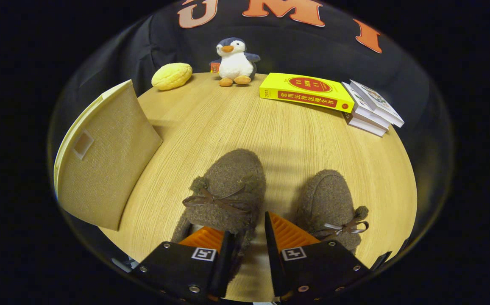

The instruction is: Open the storage box then place both shoes into the box .Put the left shoe in first, then the right shoe, with the right side of both shoes facing outward in a uniform manner.

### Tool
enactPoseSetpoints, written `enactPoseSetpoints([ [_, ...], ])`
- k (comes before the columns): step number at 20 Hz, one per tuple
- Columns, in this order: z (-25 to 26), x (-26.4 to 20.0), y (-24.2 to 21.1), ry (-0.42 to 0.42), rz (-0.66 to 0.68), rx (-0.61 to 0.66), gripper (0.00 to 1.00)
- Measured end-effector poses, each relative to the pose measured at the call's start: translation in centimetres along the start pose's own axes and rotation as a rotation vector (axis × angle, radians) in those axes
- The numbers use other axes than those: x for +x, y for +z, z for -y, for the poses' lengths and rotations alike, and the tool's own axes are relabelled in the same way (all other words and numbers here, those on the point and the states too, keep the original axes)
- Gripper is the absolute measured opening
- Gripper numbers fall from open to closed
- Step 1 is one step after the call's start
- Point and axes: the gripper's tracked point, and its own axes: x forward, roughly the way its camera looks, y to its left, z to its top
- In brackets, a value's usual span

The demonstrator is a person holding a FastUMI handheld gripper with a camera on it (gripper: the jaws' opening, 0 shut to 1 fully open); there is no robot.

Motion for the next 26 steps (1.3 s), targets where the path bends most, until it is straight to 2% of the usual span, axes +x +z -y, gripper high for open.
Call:
enactPoseSetpoints([
  [1,0.1,0.4,-0.2,-0.017,-0.009,-0.010,0.32],
  [2,0.2,0.6,-0.4,-0.030,-0.015,-0.016,0.28],
  [4,-0.2,0.5,-0.7,-0.033,-0.029,0.052,0.18],
  [5,-0.2,0.2,-0.6,-0.021,-0.037,0.086,0.11],
  [7,-1.2,-0.9,-1.1,0.036,-0.080,0.162,0.06],
  [9,-1.7,-2.8,-0.2,0.052,-0.081,0.200,0.06],
  [13,-3.6,-7.6,3.6,0.072,-0.030,0.153,0.06],
  [19,-9.6,-14.8,12.0,0.195,0.107,0.167,0.06],
  [22,-13.5,-16.7,14.7,0.246,0.135,0.150,0.06],
  [26,-19.4,-16.7,16.2,0.284,0.116,0.127,0.06],
])
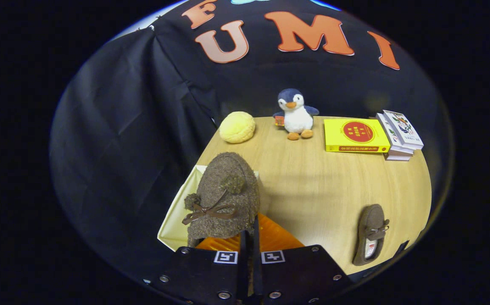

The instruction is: Open the storage box then place both shoes into the box .Put the left shoe in first, then the right shoe, with the right side of both shoes facing outward in a uniform manner.

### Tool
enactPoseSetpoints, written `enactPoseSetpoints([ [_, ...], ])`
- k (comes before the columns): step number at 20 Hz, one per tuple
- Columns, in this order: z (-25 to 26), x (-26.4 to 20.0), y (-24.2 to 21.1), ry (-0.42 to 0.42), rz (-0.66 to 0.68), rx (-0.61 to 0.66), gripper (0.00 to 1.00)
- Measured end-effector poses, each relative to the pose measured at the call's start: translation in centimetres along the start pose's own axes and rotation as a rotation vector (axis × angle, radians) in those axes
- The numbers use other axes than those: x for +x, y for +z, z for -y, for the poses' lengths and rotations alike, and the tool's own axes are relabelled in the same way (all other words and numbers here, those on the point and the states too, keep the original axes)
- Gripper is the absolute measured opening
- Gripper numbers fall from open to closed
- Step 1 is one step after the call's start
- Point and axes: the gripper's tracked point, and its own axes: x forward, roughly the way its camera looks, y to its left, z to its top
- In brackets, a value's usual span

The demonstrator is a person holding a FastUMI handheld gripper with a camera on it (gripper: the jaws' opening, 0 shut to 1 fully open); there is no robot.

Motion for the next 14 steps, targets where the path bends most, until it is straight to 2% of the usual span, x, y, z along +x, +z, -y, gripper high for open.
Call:
enactPoseSetpoints([
  [6,-6.3,5.7,-1.6,-0.004,-0.076,0.045,0.06],
  [14,-8.1,12.0,-5.4,-0.097,-0.183,0.139,0.06],
])
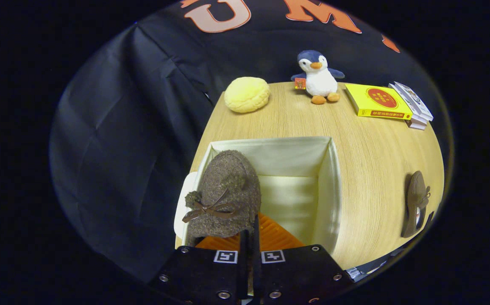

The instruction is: Open the storage box then place both shoes into the box .Put the left shoe in first, then the right shoe, with the right side of both shoes facing outward in a uniform manner.

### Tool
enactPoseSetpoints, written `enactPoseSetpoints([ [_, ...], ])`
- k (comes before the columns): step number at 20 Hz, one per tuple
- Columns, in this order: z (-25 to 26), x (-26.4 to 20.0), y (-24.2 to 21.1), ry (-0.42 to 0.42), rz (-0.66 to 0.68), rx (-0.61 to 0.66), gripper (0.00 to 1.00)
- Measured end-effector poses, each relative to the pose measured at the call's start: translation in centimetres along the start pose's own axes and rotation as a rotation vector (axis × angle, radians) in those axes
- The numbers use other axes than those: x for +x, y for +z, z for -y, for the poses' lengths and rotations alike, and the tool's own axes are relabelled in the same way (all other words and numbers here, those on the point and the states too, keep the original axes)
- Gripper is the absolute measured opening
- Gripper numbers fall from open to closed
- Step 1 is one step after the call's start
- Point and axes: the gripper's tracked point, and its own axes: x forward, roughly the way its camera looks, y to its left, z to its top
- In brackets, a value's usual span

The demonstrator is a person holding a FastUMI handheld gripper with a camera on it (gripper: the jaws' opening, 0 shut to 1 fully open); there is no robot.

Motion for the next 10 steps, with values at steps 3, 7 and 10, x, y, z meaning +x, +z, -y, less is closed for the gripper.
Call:
enactPoseSetpoints([
  [3,-0.1,1.5,-1.4,0.003,-0.048,0.049,0.06],
  [7,-0.3,2.3,-2.2,0.034,-0.099,0.082,0.13],
  [10,-2.8,2.3,-2.4,0.167,-0.121,0.093,0.25],
])
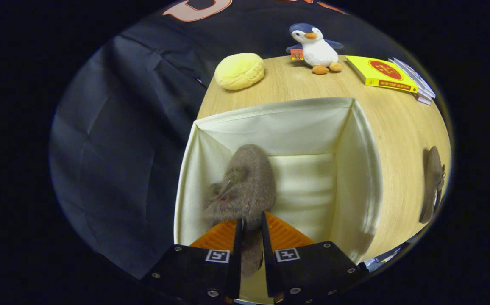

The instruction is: Open the storage box then place both shoes into the box .Put the left shoe in first, then the right shoe, with the right side of both shoes facing outward in a uniform manner.

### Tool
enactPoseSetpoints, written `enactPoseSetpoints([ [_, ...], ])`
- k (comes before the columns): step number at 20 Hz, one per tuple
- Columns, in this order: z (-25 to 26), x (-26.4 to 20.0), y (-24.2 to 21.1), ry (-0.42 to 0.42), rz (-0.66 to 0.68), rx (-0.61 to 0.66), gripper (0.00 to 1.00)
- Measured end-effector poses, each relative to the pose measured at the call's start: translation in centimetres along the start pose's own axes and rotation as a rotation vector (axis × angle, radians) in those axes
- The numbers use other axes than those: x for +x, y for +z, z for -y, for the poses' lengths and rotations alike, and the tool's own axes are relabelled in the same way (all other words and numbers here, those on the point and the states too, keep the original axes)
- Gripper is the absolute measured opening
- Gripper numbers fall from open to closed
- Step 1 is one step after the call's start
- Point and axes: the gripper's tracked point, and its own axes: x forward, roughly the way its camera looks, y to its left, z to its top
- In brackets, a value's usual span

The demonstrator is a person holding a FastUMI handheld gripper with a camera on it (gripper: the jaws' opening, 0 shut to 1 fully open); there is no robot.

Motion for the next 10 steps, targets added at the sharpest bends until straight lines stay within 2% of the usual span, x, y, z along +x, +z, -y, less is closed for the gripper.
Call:
enactPoseSetpoints([
  [1,-0.5,-0.5,-0.1,0.036,0.001,-0.009,0.33],
  [6,-1.4,-6.0,1.4,0.147,0.076,-0.093,0.53],
  [7,-1.1,-7.5,1.8,0.169,0.097,-0.101,0.61],
  [10,1.6,-11.7,3.3,0.186,0.178,-0.128,0.75],
])
